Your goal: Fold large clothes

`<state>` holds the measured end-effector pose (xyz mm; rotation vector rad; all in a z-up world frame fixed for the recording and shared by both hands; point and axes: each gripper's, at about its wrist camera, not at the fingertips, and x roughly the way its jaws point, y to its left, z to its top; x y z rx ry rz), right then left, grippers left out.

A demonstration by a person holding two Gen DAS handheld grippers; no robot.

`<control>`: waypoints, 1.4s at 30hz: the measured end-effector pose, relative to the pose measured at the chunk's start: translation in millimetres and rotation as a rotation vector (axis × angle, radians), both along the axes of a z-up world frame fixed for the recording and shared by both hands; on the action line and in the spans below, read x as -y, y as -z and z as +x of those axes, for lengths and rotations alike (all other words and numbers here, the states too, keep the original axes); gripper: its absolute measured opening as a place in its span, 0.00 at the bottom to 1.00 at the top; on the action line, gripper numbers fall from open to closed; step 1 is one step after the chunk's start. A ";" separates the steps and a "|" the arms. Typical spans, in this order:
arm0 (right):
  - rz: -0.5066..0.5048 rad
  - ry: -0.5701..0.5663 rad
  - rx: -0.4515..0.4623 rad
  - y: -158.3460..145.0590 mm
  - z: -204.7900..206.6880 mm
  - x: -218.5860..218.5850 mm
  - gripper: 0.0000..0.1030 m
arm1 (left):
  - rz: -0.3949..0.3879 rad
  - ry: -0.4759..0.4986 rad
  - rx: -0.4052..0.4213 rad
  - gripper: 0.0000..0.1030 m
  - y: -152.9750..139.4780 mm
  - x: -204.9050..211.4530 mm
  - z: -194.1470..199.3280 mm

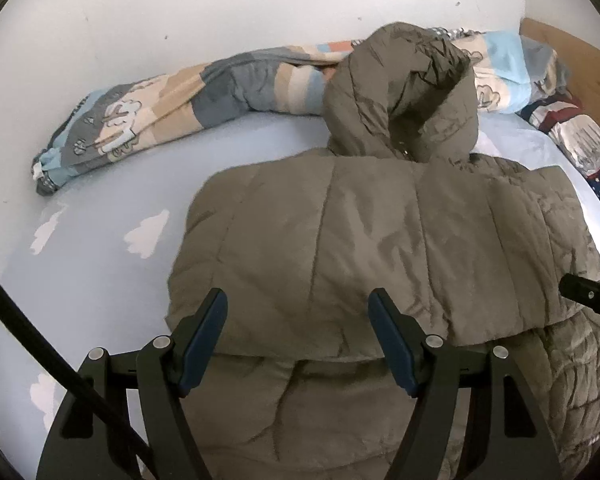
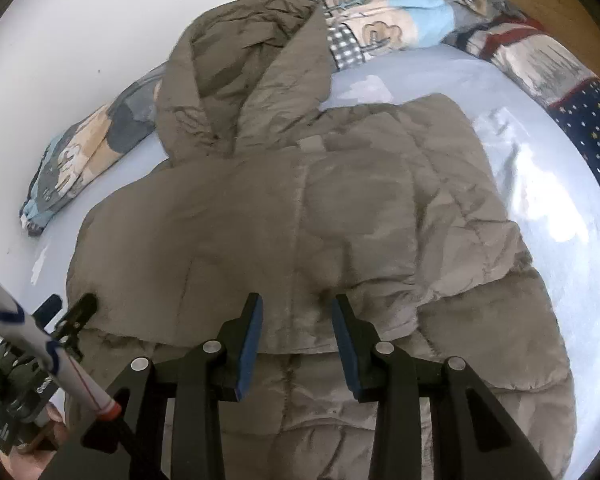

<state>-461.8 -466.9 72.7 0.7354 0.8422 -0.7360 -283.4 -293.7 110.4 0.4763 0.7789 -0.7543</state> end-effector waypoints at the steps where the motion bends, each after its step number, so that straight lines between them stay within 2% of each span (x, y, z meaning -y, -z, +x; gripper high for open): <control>1: 0.004 0.006 -0.002 0.9 -1.3 1.4 0.38 | 0.000 -0.003 0.011 0.70 -1.2 -0.6 0.1; 11: 0.019 -0.007 -0.058 15.2 2.9 2.3 0.40 | 0.020 0.000 0.057 0.70 -2.6 1.2 -1.2; 22: 0.016 0.013 -0.008 4.3 -5.8 2.5 0.41 | 0.019 -0.008 0.055 0.70 -3.8 0.5 4.0; 27: 0.007 0.029 -0.004 2.5 -11.2 4.9 0.41 | 0.027 -0.014 0.044 0.70 -2.5 -1.1 9.6; 30: 0.018 0.034 -0.009 6.6 -11.3 7.6 0.41 | 0.081 -0.029 0.032 0.70 6.2 0.6 15.8; 34: 0.028 0.022 -0.039 16.9 -6.9 8.0 0.41 | 0.107 -0.038 -0.050 0.70 19.8 -0.4 25.4; 38: 0.033 0.026 -0.031 14.9 -7.9 8.6 0.41 | 0.041 -0.045 -0.081 0.70 5.6 -6.7 28.5; 42: 0.038 0.042 0.024 3.6 -15.8 11.7 0.41 | -0.040 -0.047 -0.090 0.70 -12.7 -14.9 29.6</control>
